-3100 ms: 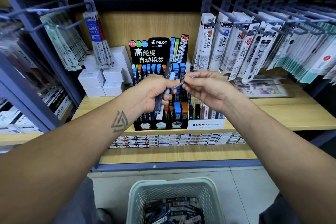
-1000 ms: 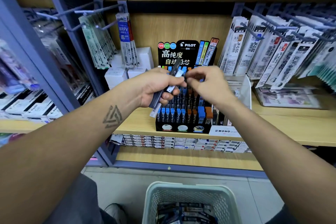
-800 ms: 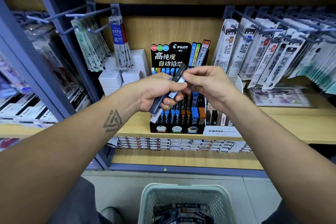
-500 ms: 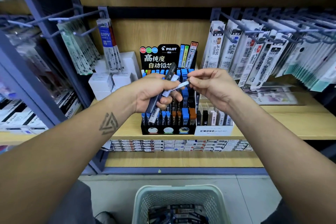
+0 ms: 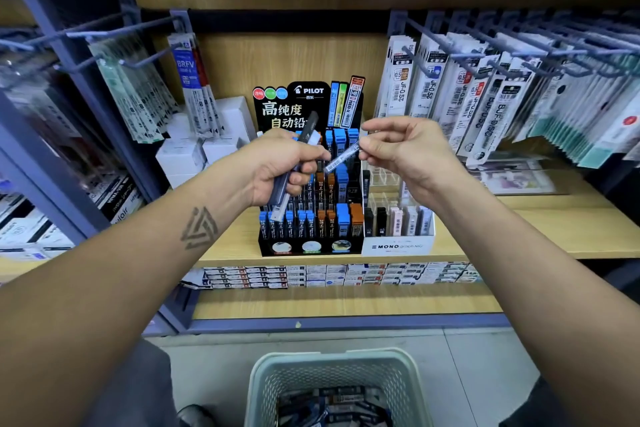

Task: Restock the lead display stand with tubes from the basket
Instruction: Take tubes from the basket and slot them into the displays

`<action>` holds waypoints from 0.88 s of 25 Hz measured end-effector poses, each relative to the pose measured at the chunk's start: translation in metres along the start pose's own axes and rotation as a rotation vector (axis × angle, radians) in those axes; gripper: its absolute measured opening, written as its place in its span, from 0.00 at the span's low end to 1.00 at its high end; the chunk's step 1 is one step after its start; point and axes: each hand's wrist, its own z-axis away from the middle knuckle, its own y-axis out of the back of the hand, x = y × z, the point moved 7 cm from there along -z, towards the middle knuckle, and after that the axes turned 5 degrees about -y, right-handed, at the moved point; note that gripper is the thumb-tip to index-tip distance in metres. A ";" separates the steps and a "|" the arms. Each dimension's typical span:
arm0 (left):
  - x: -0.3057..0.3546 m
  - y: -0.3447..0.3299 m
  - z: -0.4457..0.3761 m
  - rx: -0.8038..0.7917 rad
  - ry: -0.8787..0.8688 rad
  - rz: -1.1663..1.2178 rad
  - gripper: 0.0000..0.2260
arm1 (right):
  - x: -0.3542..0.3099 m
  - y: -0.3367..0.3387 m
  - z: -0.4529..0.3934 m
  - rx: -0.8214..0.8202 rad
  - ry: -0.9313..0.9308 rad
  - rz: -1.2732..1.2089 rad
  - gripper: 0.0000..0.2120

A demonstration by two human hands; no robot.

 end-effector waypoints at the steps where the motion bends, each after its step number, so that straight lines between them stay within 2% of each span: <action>1: 0.002 0.007 0.001 0.023 0.005 0.012 0.05 | -0.003 -0.001 -0.001 0.012 0.029 0.046 0.11; 7: 0.007 0.040 0.009 0.104 0.024 -0.024 0.06 | -0.002 -0.030 -0.006 -0.047 0.120 0.289 0.06; 13: -0.002 0.053 0.012 0.117 0.051 -0.172 0.05 | -0.003 -0.047 -0.009 -0.118 0.069 0.182 0.09; 18: -0.007 0.053 0.016 0.022 0.100 -0.166 0.07 | -0.002 -0.062 -0.009 -0.171 0.126 0.219 0.11; 22: -0.004 0.056 0.017 0.051 0.046 -0.203 0.07 | 0.000 -0.064 -0.012 -0.182 0.139 0.192 0.12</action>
